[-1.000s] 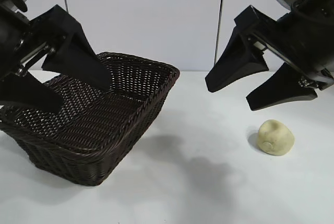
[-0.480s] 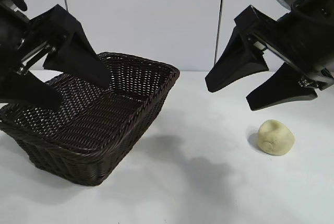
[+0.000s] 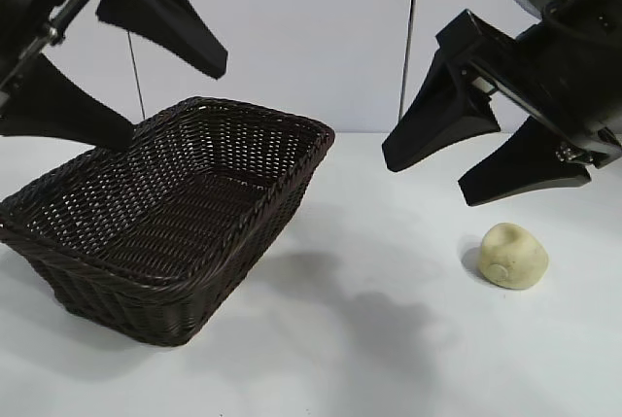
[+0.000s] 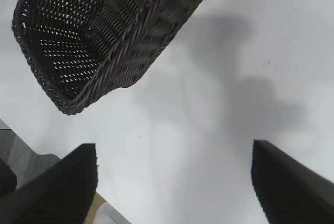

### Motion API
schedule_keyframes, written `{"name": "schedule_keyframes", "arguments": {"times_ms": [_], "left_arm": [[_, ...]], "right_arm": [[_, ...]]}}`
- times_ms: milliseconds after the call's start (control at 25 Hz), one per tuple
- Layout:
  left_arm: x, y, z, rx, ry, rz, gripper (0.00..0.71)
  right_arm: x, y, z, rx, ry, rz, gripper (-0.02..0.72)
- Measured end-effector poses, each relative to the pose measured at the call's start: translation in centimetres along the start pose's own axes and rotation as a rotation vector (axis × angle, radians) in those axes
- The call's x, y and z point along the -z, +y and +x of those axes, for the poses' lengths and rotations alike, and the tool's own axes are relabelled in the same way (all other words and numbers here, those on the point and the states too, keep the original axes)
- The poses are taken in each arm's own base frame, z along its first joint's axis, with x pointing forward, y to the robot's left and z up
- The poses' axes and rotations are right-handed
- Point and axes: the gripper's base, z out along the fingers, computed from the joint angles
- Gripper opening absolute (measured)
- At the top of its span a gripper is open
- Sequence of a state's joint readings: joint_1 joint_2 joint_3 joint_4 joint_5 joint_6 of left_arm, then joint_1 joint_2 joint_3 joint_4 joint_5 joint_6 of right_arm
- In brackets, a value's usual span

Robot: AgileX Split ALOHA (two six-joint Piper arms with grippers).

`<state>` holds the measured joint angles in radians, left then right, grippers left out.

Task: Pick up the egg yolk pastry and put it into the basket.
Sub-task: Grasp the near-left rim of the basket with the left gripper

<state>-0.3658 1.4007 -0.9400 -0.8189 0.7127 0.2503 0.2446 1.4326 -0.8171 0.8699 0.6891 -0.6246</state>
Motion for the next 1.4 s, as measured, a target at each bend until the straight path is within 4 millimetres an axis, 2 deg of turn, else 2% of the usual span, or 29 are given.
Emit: {"name": "schedule_keyframes", "arguments": {"times_ms": [240,400,720,920,1080,1320,1400], "left_arm": [[0.5,2.3,1.0,0.284,0.086,-0.280,0.659],[0.9,3.3,1.3,0.456,0.064,-0.414,0.659],[0.8,3.6,0.8,0.718,-0.054,-0.426,0.659],[0.0,4.8,2.2,0.827,-0.074,-0.444,0.659],[-0.6,5.7,3.1,0.845,-0.086,-0.448,0.659],[-0.9,5.8,2.7,0.839,-0.130,-0.418,0.659],[-1.5,5.9,2.9,0.836,-0.112,-0.430,0.659]], "right_arm": [[0.0,0.0,0.0,0.000,0.000,0.000,0.581],[0.0,0.0,0.0,0.000,0.000,0.000,0.581],[0.0,0.0,0.0,-0.001,0.000,0.000,0.581],[0.0,0.0,0.0,-0.001,0.000,0.000,0.581],[0.0,0.0,0.0,-0.001,0.000,0.000,0.581],[0.0,0.0,0.0,-0.001,-0.003,0.001,0.581],[0.0,0.0,0.0,-0.001,-0.003,0.002,0.581]]}}
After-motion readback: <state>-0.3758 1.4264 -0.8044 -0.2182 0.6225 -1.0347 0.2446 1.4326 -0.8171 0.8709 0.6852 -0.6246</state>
